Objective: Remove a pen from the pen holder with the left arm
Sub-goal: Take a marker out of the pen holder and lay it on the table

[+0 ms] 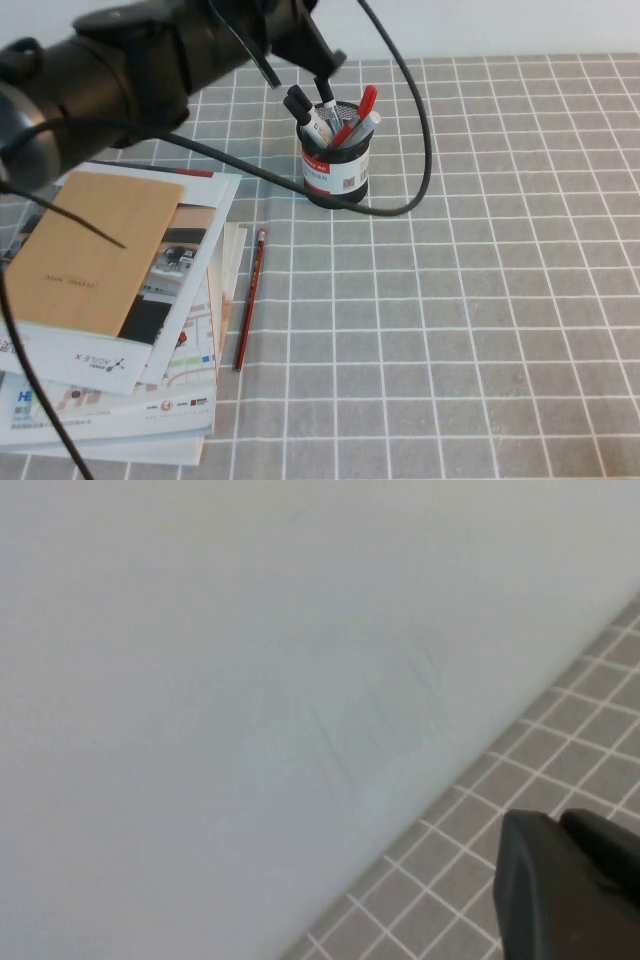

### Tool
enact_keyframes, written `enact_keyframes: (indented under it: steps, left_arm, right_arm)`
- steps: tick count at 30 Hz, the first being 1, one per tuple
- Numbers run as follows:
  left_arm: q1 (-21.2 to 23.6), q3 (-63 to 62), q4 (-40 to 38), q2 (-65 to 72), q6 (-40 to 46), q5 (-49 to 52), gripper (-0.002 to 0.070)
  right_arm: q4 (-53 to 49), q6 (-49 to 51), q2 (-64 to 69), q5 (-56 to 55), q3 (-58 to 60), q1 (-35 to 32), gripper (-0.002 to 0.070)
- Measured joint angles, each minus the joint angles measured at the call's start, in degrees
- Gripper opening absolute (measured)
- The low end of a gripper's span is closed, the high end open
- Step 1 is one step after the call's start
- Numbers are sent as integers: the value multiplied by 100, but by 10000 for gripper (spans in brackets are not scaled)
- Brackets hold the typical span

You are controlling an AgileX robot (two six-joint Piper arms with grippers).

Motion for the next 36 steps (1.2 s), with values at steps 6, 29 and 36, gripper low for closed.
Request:
enact_keyframes:
  steps: [6,29,36]
  left_arm:
    - [0,-50,0,-271,-374,-26,1]
    - [0,-50,-22,1233,-1046,257,473]
    - [0,-50,208,1441,-1027,366,473]
  right_arm:
    - [0,0,0,0,0,0,-13]
    - [0,0,0,0,0,0,-13]
    - [0,0,0,0,0,0,-13]
